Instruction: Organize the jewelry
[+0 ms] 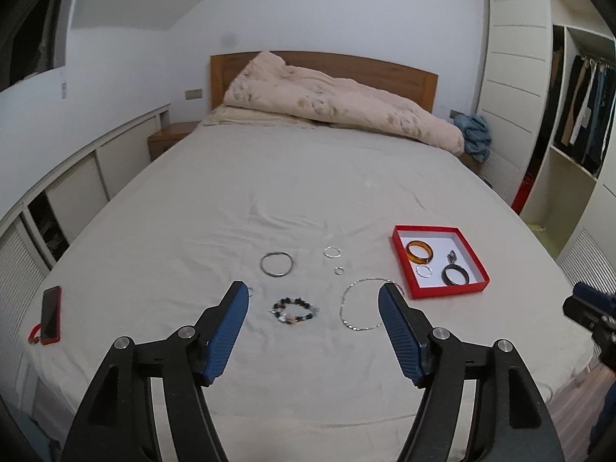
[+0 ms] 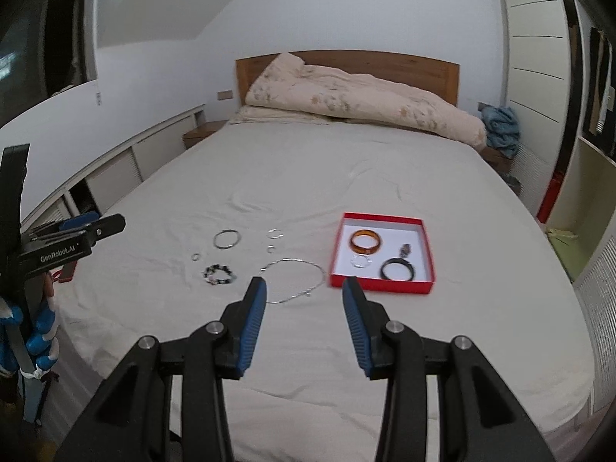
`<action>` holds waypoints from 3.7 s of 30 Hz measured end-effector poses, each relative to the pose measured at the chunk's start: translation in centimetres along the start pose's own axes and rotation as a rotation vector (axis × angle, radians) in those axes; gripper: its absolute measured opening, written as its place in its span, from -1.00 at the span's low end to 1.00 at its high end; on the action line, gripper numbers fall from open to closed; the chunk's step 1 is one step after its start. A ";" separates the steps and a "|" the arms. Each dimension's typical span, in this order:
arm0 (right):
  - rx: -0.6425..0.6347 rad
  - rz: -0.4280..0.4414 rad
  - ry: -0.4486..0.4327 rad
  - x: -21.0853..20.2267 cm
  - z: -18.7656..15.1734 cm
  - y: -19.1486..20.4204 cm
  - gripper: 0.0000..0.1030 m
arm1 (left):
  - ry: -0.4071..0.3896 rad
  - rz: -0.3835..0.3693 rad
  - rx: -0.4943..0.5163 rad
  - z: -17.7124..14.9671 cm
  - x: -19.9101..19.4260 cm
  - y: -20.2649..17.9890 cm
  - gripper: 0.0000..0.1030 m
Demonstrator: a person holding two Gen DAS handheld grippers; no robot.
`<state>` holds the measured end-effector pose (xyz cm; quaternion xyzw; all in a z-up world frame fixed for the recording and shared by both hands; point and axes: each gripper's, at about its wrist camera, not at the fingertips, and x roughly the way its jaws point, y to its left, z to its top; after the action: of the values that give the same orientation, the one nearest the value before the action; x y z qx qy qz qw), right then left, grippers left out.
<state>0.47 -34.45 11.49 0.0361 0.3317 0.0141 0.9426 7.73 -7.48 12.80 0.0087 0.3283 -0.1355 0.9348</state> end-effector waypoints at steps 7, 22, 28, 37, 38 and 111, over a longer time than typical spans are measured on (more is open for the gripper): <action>-0.017 0.062 -0.013 0.7 -1.0 2.6 -0.23 | 0.010 0.038 -0.018 -1.7 -0.3 1.4 0.39; 0.052 0.105 0.002 4.3 -4.1 2.8 -0.23 | 0.046 0.132 -0.066 -6.2 0.5 6.9 0.39; 0.048 0.103 0.024 6.1 -4.9 3.1 -0.23 | 0.073 0.145 -0.091 -7.3 2.5 8.0 0.39; 0.046 0.080 0.067 9.4 -5.7 3.4 -0.23 | 0.131 0.143 -0.082 -8.7 6.2 9.0 0.36; 0.055 0.081 0.079 10.1 -5.8 3.3 -0.23 | 0.143 0.140 -0.086 -8.9 6.8 9.2 0.36; -0.026 0.222 0.299 42.6 0.2 4.0 -0.64 | 0.271 0.000 -0.006 -6.0 31.0 12.7 -0.61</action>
<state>33.85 -28.36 -14.63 0.0580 0.4618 0.1277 0.8758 30.53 -2.24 -11.89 0.0239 0.4519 -0.1319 0.8819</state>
